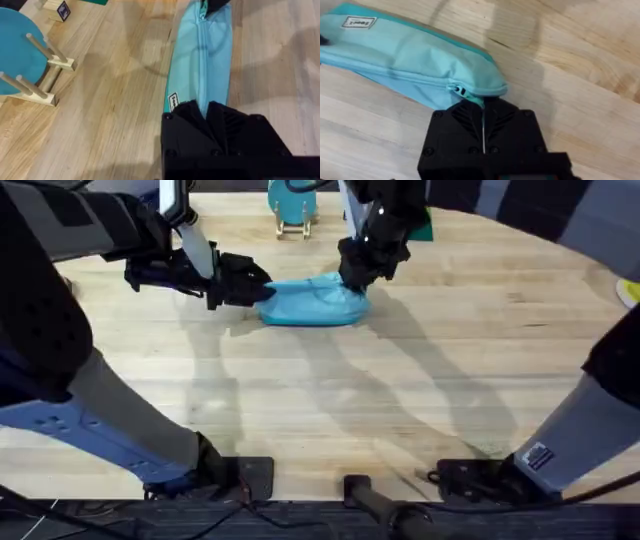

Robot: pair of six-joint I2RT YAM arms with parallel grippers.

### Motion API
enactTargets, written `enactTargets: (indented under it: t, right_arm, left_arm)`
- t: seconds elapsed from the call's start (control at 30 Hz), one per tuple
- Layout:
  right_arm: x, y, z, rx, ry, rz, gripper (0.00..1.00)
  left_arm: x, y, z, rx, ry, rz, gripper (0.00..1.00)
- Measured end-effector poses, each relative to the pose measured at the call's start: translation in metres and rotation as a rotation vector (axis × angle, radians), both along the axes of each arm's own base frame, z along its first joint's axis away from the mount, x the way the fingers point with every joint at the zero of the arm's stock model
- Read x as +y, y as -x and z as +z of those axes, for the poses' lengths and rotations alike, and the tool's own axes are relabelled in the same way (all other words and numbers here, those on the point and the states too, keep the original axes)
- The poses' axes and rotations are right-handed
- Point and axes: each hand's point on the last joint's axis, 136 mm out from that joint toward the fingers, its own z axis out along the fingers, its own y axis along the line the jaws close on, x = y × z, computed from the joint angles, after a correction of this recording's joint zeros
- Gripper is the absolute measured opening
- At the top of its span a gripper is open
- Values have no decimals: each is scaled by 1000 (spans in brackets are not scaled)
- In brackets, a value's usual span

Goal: Unzip the bag, pick up the pens from the table one at a time and place them inside, then zip the bag closed.

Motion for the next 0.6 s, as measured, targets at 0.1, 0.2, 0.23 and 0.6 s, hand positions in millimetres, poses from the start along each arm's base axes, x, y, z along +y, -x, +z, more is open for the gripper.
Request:
enactTargets:
  t: [0.1,0.2,0.23,0.6]
  right_arm:
    - [-2,-1,0,2,-1,-2,31]
    - [-8,-2,-1,11,0,-13,31]
    - [-11,-3,-1,14,2,-19,31]
    - [-35,-8,-2,41,11,-59,31]
  left_arm:
    - [0,0,0,-1,0,0,42]
    - [0,0,0,-1,0,0,42]
    - [0,0,0,-1,0,0,42]
    - [0,0,0,0,1,0,42]
